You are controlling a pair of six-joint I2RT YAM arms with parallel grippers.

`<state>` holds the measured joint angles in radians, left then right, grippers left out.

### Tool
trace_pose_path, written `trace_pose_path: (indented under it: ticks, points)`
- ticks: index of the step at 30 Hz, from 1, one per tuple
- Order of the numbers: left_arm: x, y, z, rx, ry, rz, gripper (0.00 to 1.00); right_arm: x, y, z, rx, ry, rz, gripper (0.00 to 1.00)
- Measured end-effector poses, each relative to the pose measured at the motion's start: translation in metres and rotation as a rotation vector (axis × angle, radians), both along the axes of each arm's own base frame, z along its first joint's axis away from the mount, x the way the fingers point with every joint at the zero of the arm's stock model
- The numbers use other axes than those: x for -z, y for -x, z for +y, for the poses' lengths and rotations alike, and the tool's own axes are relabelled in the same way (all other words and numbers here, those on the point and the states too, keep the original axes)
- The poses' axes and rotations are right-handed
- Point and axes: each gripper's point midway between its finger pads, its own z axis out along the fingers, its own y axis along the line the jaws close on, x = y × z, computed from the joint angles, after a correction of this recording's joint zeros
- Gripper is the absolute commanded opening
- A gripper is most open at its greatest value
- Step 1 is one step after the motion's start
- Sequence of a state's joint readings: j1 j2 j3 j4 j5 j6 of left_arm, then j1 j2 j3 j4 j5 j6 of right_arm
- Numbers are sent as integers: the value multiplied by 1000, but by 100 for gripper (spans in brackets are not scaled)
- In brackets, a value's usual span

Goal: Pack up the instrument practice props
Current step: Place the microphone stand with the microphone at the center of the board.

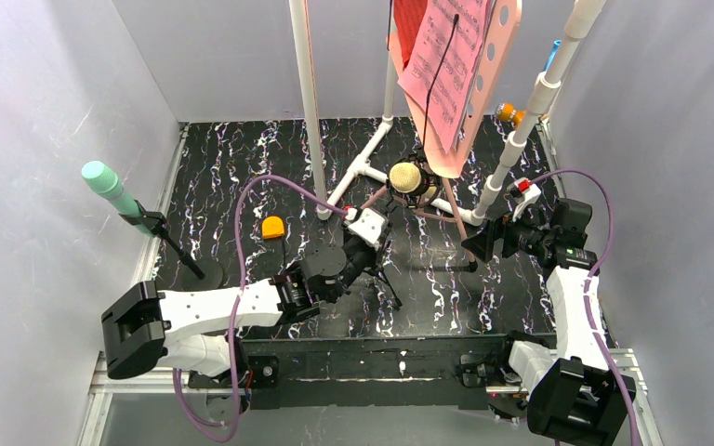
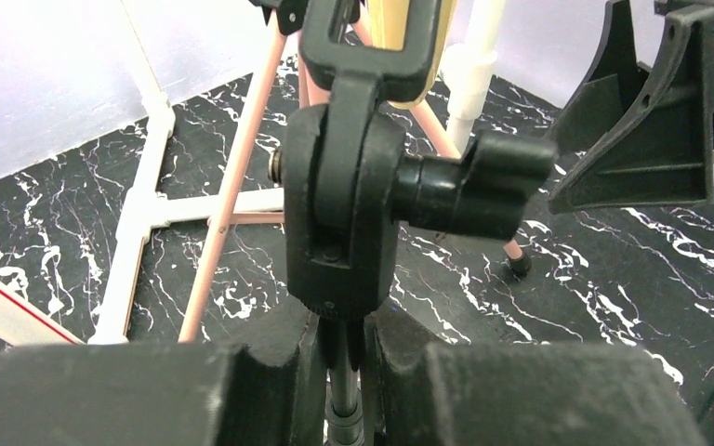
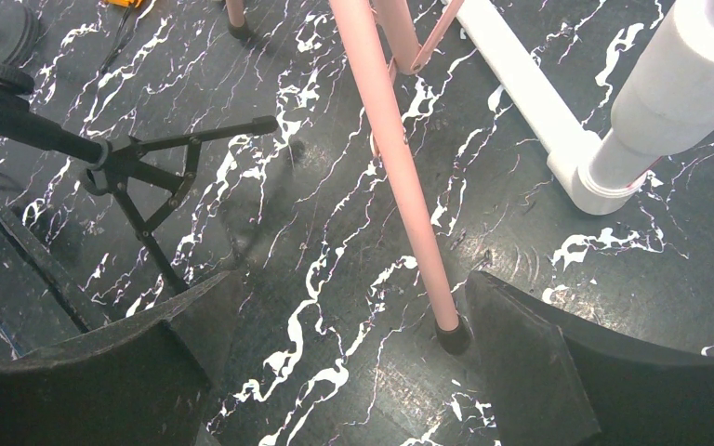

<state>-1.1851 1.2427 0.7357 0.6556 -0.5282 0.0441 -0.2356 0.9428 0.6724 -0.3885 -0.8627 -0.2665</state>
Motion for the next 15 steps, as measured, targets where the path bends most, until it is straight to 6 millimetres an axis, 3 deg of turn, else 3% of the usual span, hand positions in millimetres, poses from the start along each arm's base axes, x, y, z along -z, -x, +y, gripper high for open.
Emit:
trace_pose_path:
  ticks: [6,11,15]
  points:
    - [15,-1,-5,-5,-27,17,1,0,0,0,0,0,-1,100]
    - [18,-1,-4,-10,2,34,11,0,0,0,-1,0,0,100]
    - [17,2,0,-9,46,45,25,0,0,0,-1,0,0,100]
